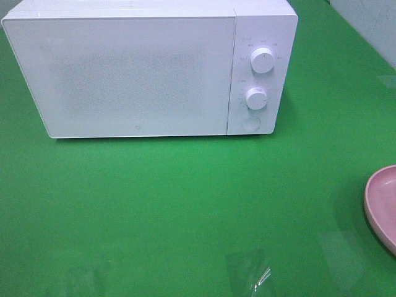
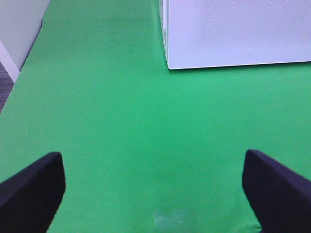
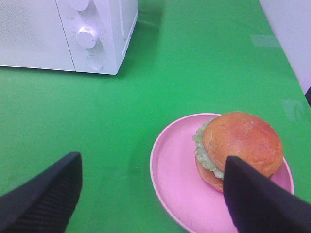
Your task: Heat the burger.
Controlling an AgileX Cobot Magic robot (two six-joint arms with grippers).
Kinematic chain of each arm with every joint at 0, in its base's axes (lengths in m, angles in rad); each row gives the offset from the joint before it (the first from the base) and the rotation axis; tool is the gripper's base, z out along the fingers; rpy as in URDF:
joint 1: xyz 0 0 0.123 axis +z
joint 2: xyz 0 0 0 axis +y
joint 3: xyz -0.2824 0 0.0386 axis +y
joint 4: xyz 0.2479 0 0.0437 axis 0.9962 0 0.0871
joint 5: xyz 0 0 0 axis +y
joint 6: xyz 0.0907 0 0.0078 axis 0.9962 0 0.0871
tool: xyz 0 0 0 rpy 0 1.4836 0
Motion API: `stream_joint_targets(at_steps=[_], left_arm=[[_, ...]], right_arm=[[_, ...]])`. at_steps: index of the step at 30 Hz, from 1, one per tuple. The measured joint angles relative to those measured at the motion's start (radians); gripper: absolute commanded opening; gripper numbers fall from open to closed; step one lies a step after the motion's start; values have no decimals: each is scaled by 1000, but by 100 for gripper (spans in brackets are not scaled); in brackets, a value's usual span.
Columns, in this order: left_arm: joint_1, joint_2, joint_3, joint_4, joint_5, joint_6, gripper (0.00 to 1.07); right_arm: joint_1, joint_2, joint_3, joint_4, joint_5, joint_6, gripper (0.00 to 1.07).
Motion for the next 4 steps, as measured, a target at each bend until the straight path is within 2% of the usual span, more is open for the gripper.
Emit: stream_joint_targets(at_steps=[4], left_arm=[[2,0,0,0,0,0,91]], right_arm=[[0,0,0,0,0,0,76]])
